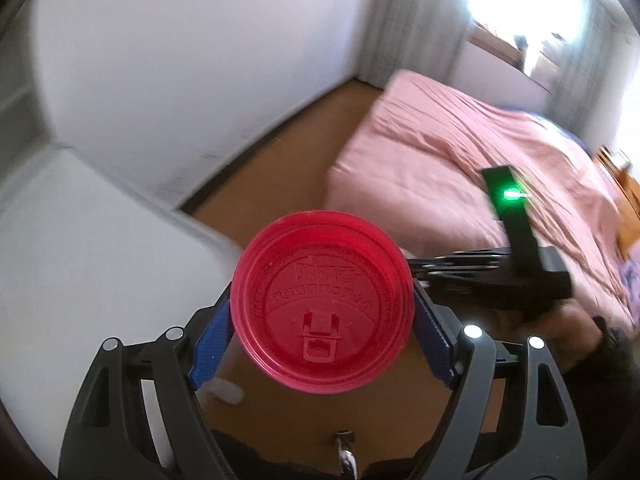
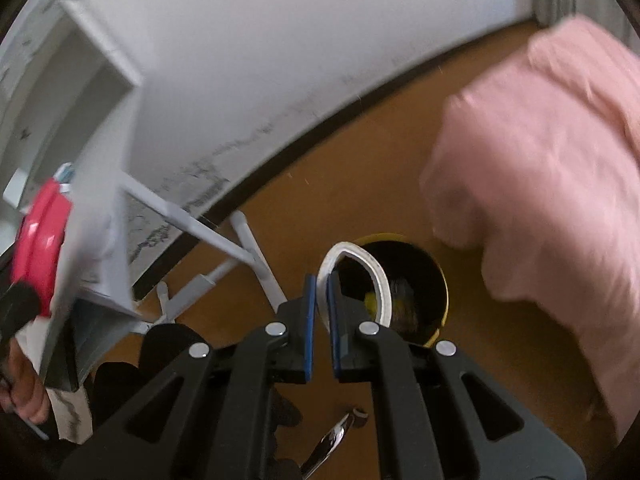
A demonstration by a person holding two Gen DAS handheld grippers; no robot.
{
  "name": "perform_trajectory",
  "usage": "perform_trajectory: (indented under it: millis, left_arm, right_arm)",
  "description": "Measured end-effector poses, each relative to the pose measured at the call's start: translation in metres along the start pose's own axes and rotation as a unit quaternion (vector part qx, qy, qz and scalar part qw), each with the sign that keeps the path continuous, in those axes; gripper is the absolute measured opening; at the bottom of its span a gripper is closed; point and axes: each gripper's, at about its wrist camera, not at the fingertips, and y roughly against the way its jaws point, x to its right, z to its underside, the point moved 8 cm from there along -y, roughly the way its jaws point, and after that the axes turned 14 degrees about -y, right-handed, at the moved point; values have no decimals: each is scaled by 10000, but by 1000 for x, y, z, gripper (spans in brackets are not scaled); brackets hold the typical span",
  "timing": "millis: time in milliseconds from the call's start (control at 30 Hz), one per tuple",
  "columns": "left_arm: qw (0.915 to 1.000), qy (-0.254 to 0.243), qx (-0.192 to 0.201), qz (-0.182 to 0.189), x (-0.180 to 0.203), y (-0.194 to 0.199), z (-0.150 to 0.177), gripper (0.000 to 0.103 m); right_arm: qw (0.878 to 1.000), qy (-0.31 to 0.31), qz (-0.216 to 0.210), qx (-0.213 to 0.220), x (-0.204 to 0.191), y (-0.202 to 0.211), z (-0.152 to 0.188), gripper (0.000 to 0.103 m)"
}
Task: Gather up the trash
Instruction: 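Carry the red lid and white ring to the bin and release both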
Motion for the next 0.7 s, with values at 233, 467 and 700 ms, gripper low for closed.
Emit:
perform_trajectory:
  millis: [233, 467, 700]
  left_arm:
    - [9899, -1300, -202, -534, 44, -70, 7, 80]
    - [9949, -787, -522, 360, 61, -128, 14, 80]
    - [9920, -576, -964, 581, 52, -191, 45, 80]
  right_arm:
    - [9960, -624, 76, -629, 59, -73, 5, 7]
    - [9932, -884, 45, -760, 82, -91, 2, 7]
    - [9909, -1001, -9, -895, 91, -102, 2, 7]
